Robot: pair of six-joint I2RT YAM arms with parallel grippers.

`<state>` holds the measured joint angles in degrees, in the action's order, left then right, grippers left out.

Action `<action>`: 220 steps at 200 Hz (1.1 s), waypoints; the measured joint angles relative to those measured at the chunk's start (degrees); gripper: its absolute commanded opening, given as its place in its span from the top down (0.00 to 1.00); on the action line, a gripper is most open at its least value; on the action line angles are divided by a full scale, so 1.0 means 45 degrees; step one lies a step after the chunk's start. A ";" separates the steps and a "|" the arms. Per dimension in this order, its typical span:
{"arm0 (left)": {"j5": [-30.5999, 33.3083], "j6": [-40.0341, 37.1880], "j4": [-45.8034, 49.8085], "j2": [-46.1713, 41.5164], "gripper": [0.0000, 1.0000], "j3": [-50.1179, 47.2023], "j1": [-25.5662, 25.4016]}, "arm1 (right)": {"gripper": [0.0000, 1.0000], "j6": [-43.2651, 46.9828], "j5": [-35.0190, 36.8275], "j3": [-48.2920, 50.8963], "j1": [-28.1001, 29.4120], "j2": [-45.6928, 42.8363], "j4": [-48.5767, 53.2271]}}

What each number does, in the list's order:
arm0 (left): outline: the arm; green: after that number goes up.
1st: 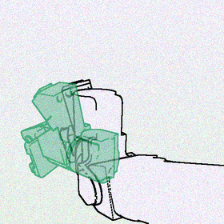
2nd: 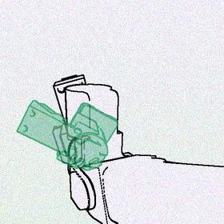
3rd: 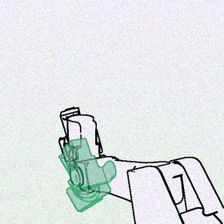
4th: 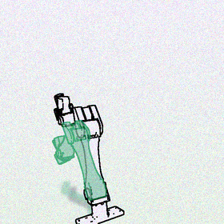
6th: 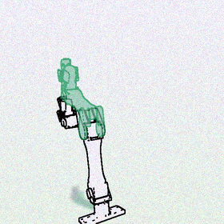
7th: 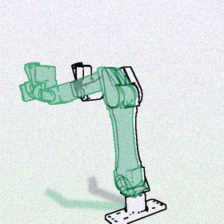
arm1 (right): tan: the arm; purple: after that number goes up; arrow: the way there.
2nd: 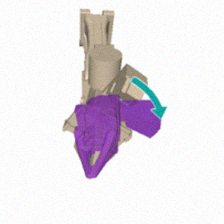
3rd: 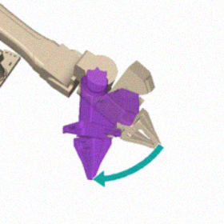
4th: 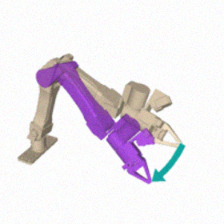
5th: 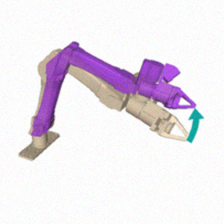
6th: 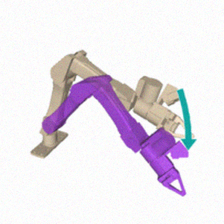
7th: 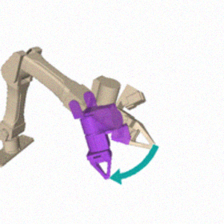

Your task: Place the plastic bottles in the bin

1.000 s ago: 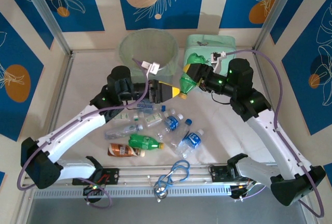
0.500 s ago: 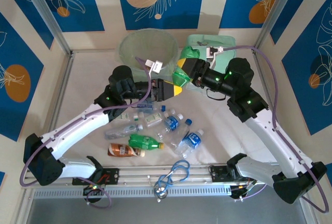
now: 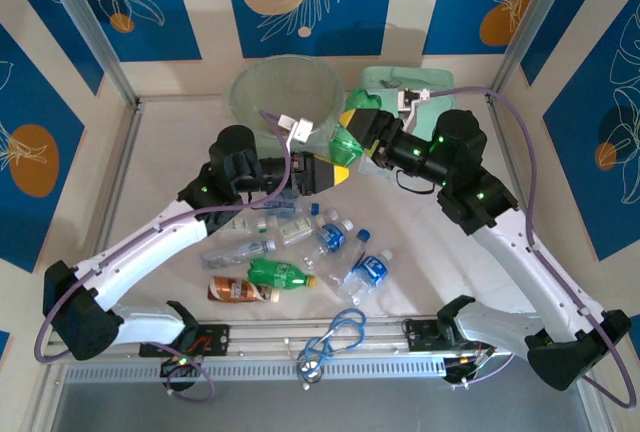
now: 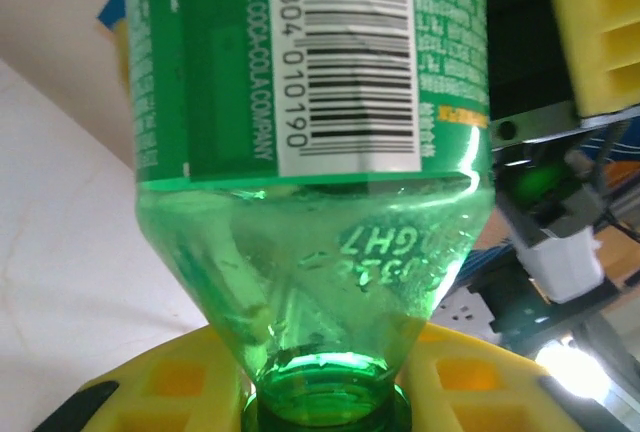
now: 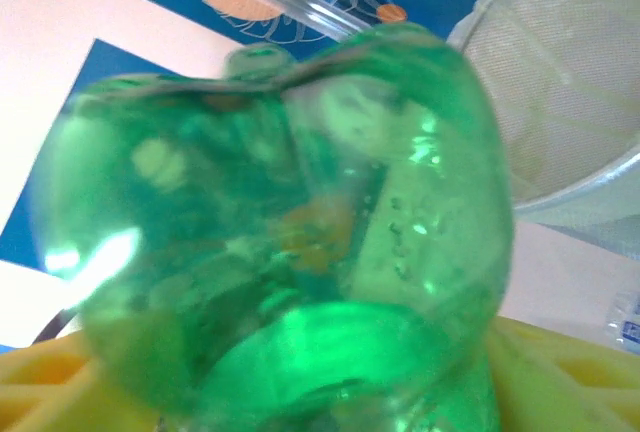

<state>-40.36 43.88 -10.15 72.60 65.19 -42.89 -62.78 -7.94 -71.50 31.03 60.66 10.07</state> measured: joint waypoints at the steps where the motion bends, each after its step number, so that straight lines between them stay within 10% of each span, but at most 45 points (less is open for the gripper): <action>1: 0.0019 -0.0019 0.0044 0.0000 0.71 0.0010 0.0000 | 0.08 0.0044 0.0034 -0.0044 0.0000 0.0005 0.0063; 79: 0.6246 -0.4692 0.7349 0.0763 0.71 0.5294 0.0053 | 0.03 0.1598 0.4653 -0.4269 -0.0729 0.0583 0.9029; 118: 0.9005 -0.6883 1.0180 0.3016 0.70 0.8850 0.0597 | 0.09 0.1413 0.4920 -0.2429 -0.0675 0.0053 1.0943; 220: 1.0802 -0.7868 1.4382 0.7533 0.73 1.2177 0.2997 | 0.11 -0.1229 0.4959 0.2778 0.1875 -0.1044 1.2828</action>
<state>8.25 8.47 54.57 106.50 119.98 -29.41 -68.31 14.37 -59.00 39.46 55.96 67.79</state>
